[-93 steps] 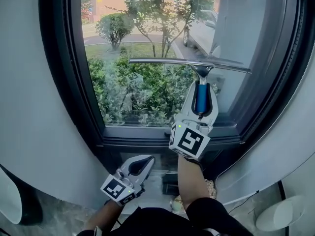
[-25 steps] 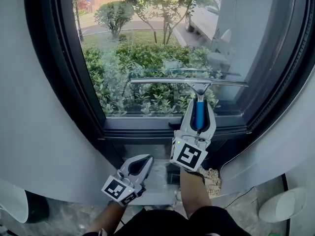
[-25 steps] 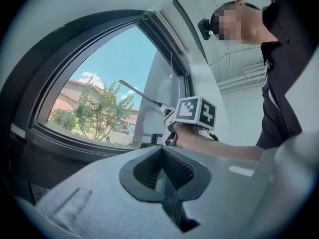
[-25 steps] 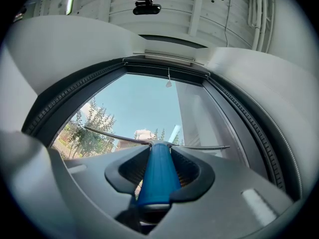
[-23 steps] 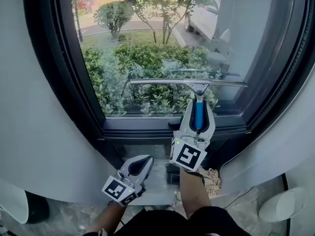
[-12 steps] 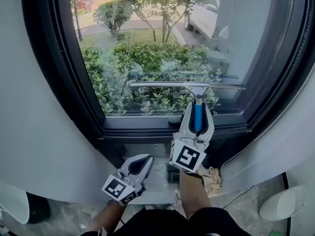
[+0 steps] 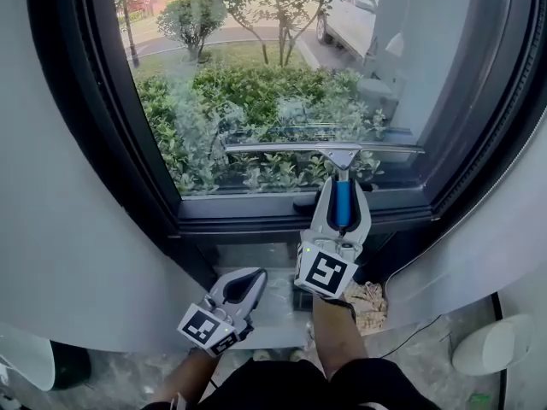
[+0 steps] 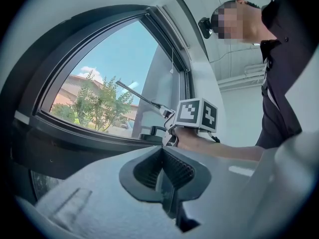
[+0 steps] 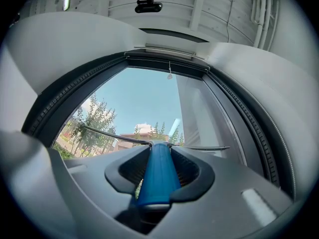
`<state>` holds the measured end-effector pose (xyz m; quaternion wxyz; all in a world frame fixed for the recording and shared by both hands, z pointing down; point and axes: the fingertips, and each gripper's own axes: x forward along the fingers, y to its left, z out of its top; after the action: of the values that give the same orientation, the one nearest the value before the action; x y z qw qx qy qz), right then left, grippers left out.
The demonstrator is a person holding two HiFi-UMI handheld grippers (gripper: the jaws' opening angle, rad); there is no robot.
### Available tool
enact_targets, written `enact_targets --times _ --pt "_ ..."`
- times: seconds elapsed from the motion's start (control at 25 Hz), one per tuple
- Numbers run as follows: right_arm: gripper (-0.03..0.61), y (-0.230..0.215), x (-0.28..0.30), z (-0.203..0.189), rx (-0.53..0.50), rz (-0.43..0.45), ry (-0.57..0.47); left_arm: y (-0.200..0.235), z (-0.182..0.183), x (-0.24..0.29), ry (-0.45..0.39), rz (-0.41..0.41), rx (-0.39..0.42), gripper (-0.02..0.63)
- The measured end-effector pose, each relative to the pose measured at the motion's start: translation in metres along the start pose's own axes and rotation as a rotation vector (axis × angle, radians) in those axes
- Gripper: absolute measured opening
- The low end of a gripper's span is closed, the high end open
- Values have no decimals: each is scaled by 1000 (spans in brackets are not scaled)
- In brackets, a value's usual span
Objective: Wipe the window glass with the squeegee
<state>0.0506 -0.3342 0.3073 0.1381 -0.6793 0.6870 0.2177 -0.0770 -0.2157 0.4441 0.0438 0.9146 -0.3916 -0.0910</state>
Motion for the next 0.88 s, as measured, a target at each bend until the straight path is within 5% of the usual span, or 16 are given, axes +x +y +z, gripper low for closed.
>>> enact_targets --times 0.88 --pt "137 2 -15 -21 -6 7 59 -3 -9 0 32 -5 -34 0"
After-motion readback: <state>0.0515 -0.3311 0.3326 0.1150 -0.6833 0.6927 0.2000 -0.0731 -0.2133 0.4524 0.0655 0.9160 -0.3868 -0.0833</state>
